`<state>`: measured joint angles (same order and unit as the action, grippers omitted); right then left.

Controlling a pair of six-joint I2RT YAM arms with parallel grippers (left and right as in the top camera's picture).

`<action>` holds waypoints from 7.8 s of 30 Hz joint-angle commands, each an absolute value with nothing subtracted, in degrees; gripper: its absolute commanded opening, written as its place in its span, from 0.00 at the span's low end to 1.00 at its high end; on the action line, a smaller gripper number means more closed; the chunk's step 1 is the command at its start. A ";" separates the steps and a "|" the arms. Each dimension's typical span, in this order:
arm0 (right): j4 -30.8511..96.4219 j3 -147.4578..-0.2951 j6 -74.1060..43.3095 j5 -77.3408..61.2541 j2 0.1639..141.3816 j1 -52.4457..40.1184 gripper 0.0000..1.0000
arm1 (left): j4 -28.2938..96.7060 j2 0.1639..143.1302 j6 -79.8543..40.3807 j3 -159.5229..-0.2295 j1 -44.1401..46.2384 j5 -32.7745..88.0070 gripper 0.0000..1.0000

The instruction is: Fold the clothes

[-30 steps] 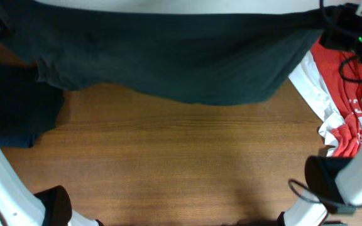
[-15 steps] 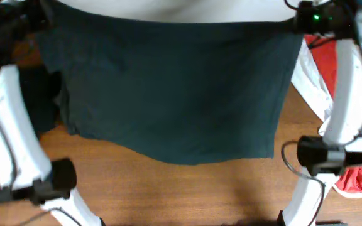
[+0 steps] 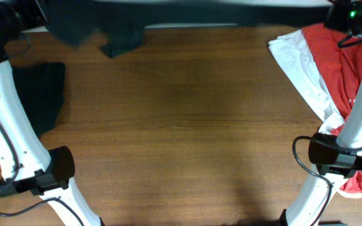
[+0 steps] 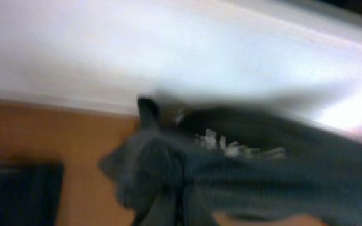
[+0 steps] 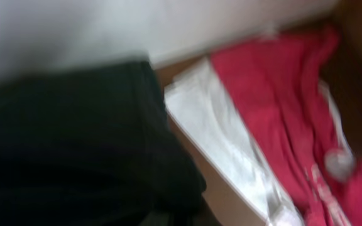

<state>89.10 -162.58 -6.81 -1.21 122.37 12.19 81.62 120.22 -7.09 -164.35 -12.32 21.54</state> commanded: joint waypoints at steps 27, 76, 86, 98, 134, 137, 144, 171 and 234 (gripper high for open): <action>88.40 -80.14 -6.46 2.20 105.14 17.32 0.04 | 91.22 97.03 -2.79 -83.68 -22.96 11.81 0.00; 67.44 -160.64 -3.92 -4.03 122.48 15.00 0.04 | 59.51 123.72 4.21 -153.84 -11.16 3.31 0.00; 90.32 -161.60 -3.44 6.90 116.99 17.34 0.04 | 86.17 120.64 -0.40 -170.56 -17.54 8.29 0.00; 91.35 -104.16 -3.92 8.23 122.04 17.76 0.04 | 96.75 130.28 1.78 -116.90 -13.85 12.91 0.00; 70.59 -91.94 -1.65 -5.34 118.21 22.09 0.04 | 60.36 100.38 -1.87 -73.76 -16.62 30.57 0.00; 67.09 -91.94 1.30 -6.70 118.21 21.37 0.04 | 52.84 100.38 -4.58 -73.76 -16.62 29.98 0.00; 62.06 -91.94 2.98 -7.09 118.34 18.70 0.04 | 47.44 102.24 -6.68 -73.73 -13.91 25.61 0.00; 51.46 -88.38 -5.17 -8.43 120.09 17.56 0.04 | 45.74 106.83 -6.85 -73.73 -12.40 23.99 0.00; 46.11 -74.13 -7.29 -5.28 120.38 16.88 0.14 | 49.17 122.15 -2.92 -90.02 21.65 5.02 0.33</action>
